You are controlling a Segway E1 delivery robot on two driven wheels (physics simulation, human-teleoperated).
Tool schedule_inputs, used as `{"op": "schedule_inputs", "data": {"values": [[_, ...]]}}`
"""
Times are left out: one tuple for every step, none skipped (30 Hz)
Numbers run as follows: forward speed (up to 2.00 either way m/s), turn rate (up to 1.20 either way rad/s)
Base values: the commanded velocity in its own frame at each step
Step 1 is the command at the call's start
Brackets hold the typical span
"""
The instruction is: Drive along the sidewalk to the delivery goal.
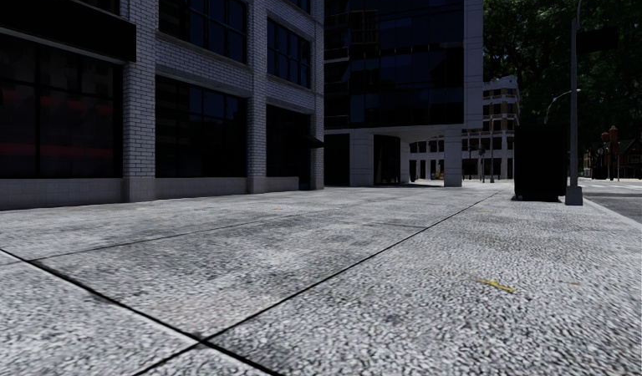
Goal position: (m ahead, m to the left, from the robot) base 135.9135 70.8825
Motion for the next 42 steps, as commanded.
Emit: {"op": "schedule_inputs", "data": {"values": [[0.00, 0.00], [0.00, 0.00], [0.00, 0.00], [0.00, 0.00], [0.00, 0.00], [0.00, 0.00], [0.00, 0.00], [0.00, 0.00], [0.00, 0.00], [0.00, 0.00], [0.00, 0.00], [0.00, 0.00], [0.00, 0.00], [0.00, 0.00], [0.00, 0.00], [0.00, 0.00], [0.00, 0.00], [0.00, 0.00], [0.00, 0.00], [0.00, 0.00], [0.00, 0.00], [0.00, 0.00], [0.00, 0.00], [0.00, 0.00], [0.00, 0.00], [0.00, 0.00], [0.00, 0.00], [0.00, 0.00], [0.00, 0.00], [0.00, 0.00], [1.83, 0.00], [1.95, 0.00], [1.98, 0.00], [1.98, 0.00], [1.98, 0.00], [1.99, 0.00], [1.99, 0.00], [1.99, 0.00], [1.99, 0.00], [1.99, 0.00], [1.99, 0.00], [2.00, 0.00]]}}
